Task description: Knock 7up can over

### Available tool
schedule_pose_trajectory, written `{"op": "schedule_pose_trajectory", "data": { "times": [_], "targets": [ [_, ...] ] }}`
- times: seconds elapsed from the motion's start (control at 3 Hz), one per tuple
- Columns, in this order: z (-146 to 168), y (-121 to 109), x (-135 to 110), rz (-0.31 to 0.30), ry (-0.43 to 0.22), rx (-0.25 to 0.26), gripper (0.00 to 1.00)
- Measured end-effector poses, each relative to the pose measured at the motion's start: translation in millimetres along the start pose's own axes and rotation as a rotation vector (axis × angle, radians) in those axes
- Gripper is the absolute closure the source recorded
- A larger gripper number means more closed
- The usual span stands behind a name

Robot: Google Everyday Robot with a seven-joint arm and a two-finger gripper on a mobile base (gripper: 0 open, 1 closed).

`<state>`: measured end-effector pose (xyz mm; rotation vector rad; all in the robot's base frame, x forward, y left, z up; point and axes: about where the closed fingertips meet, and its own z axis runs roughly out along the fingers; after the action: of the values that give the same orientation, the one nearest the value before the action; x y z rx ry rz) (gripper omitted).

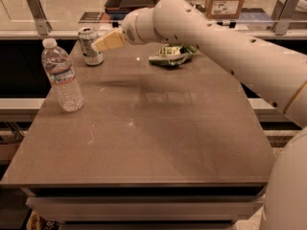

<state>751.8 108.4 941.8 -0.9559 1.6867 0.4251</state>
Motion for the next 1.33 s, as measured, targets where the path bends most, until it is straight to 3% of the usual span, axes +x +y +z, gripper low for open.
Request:
{"op": "schedule_pose_trajectory", "data": {
  "times": [0.67, 1.33],
  "targets": [
    [50, 10, -3, 0.025, -0.083, -0.024, 0.00],
    [78, 23, -5, 0.043, -0.128, -0.060, 0.00]
  ]
}}
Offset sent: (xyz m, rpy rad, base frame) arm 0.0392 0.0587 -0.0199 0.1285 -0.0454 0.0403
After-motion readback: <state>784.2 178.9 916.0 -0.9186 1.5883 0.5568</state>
